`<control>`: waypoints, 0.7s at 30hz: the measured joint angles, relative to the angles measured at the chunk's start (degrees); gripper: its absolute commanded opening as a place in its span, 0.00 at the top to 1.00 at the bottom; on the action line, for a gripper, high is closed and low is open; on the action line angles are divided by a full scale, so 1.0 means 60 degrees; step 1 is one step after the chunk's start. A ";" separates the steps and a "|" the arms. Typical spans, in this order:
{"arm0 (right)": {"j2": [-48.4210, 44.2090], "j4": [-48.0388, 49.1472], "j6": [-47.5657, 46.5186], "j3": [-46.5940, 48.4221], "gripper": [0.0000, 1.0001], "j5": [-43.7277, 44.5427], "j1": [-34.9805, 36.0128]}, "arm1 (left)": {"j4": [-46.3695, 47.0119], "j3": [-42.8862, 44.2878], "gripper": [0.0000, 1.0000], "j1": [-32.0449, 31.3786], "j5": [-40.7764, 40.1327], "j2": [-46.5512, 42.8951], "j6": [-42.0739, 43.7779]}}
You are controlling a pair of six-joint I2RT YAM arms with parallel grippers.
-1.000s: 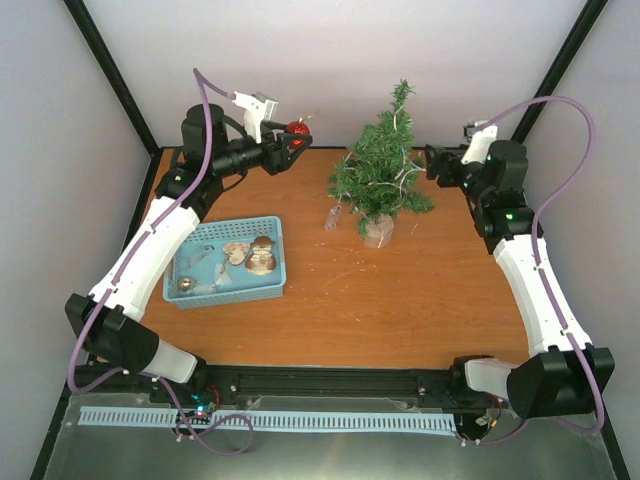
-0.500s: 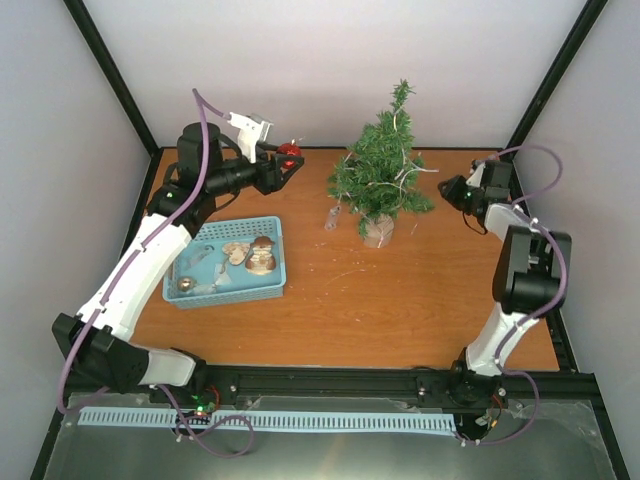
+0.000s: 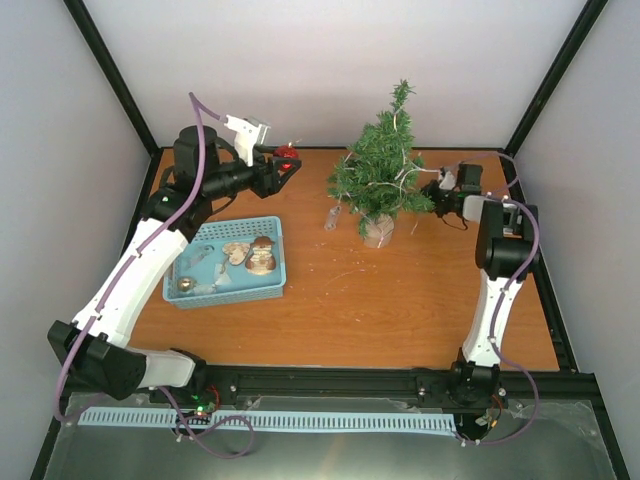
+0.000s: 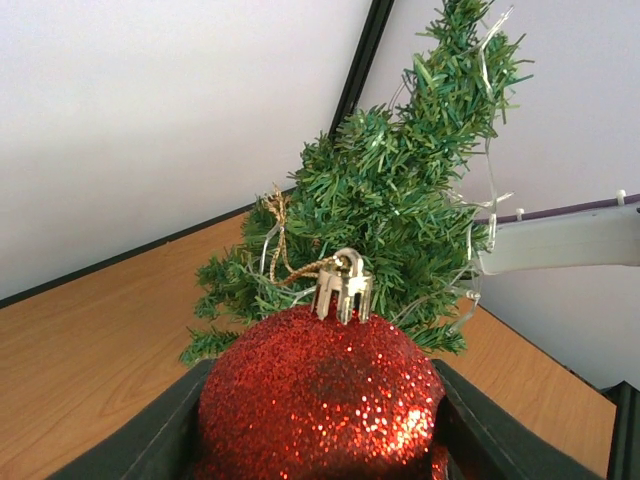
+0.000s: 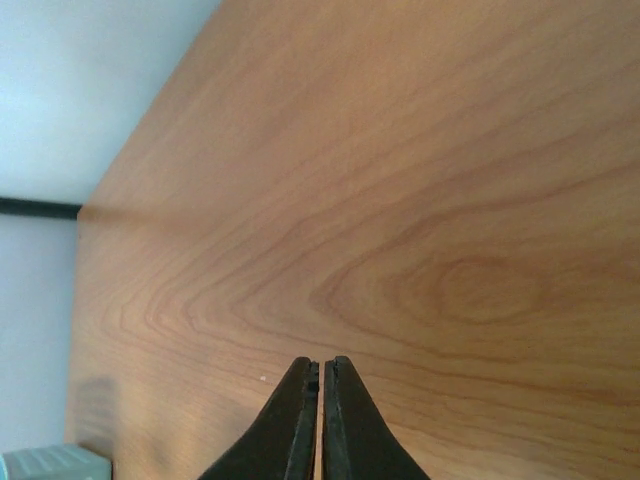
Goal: Decorate the small christmas tree
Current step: Move the christmas tree to the center of the board.
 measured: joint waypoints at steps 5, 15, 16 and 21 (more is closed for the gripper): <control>0.0561 -0.0124 -0.0138 0.0069 0.97 -0.0335 0.0663 | -0.0171 0.0000 0.60 0.0000 -0.0182 -0.0015 0.0138; 0.0667 -0.0178 -0.0568 -0.0055 0.97 -0.1056 0.1344 | -0.0331 0.0000 0.60 0.0000 -0.0554 -0.0076 0.0350; 0.0674 -0.0237 -0.0656 -0.0058 0.97 -0.1111 0.1355 | -0.0350 0.0000 0.60 0.0000 -0.0586 -0.0076 0.0364; 0.0678 -0.0430 -0.1042 -0.0164 0.97 -0.1315 0.1457 | -0.0401 0.0000 0.60 0.0000 -0.0769 -0.0091 0.0404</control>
